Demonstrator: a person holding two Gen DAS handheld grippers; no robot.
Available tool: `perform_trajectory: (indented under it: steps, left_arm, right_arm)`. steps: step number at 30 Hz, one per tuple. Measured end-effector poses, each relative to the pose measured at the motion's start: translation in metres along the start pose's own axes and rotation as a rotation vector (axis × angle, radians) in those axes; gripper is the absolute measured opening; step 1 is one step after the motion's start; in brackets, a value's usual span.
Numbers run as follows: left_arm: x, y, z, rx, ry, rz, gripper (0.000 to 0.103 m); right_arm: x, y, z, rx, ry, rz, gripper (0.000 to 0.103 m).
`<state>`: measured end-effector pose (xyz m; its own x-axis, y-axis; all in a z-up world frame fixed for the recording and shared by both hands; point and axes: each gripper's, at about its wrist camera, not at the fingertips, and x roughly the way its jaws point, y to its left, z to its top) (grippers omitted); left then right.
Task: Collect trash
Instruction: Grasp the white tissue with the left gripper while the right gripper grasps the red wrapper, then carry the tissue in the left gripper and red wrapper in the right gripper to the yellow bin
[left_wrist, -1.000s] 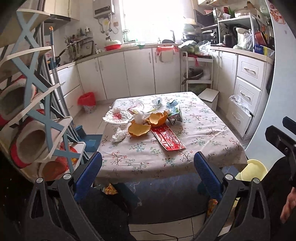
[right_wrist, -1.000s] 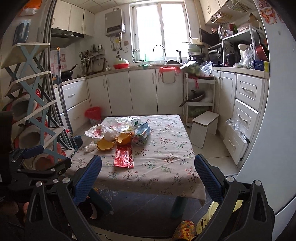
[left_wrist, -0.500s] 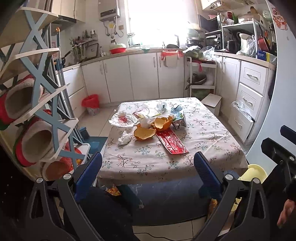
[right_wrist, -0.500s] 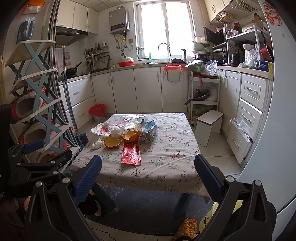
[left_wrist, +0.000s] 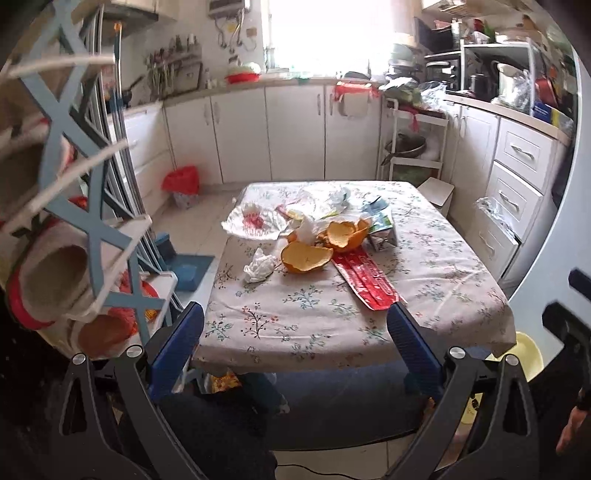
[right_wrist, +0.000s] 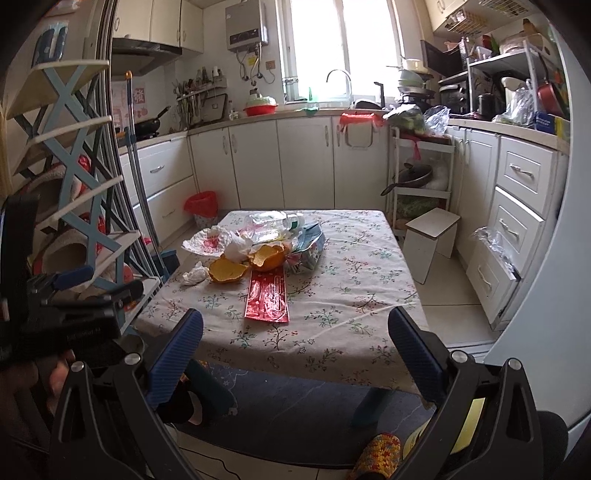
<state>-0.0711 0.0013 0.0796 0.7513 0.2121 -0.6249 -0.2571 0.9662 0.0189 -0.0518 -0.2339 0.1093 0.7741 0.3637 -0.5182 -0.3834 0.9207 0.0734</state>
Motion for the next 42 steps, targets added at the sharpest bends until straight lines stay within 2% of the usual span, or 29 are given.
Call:
perform_trajectory:
  steps: [7, 14, 19, 23, 25, 29, 31, 32, 33, 35, 38, 42]
  left_arm:
    - [0.07, 0.035, 0.016, -0.06, 0.102, 0.004, 0.095]
    - [0.148, 0.041, 0.034, -0.024, 0.206, 0.042, 0.095]
    - [0.201, 0.044, 0.044, -0.002, 0.288, 0.109, 0.095]
    - [0.229, 0.049, 0.046, -0.002, 0.343, 0.122, 0.088]
    - [0.243, 0.052, 0.047, 0.003, 0.37, 0.117, 0.083]
    - [0.263, 0.053, 0.047, 0.017, 0.408, 0.088, 0.071]
    - [0.272, 0.05, 0.044, 0.037, 0.436, 0.067, 0.061]
    - [0.273, 0.05, 0.043, 0.036, 0.439, 0.048, 0.053]
    - [0.271, 0.05, 0.044, 0.026, 0.433, 0.023, 0.037]
    - [0.265, 0.05, 0.046, 0.022, 0.436, -0.006, 0.023]
    - [0.254, 0.051, 0.047, -0.001, 0.42, -0.041, 0.02]
    - [0.234, 0.053, 0.049, -0.02, 0.368, -0.059, 0.019]
  right_arm:
    - [0.051, 0.001, -0.007, -0.014, 0.08, 0.03, 0.096]
    - [0.091, 0.006, -0.006, -0.039, 0.131, 0.057, 0.096]
    - [0.125, 0.013, -0.002, -0.047, 0.166, 0.095, 0.096]
    - [0.152, 0.024, 0.002, -0.066, 0.195, 0.116, 0.096]
    - [0.167, 0.03, 0.003, -0.083, 0.208, 0.119, 0.096]
    - [0.199, 0.037, 0.003, -0.099, 0.256, 0.122, 0.084]
    - [0.214, 0.037, 0.001, -0.099, 0.281, 0.119, 0.082]
    - [0.221, 0.037, 0.0, -0.103, 0.292, 0.115, 0.08]
    - [0.228, 0.038, -0.001, -0.108, 0.302, 0.109, 0.08]
    - [0.236, 0.039, -0.003, -0.112, 0.322, 0.103, 0.077]
    - [0.249, 0.037, -0.007, -0.113, 0.358, 0.091, 0.074]
    - [0.25, 0.038, -0.008, -0.138, 0.35, 0.072, 0.069]
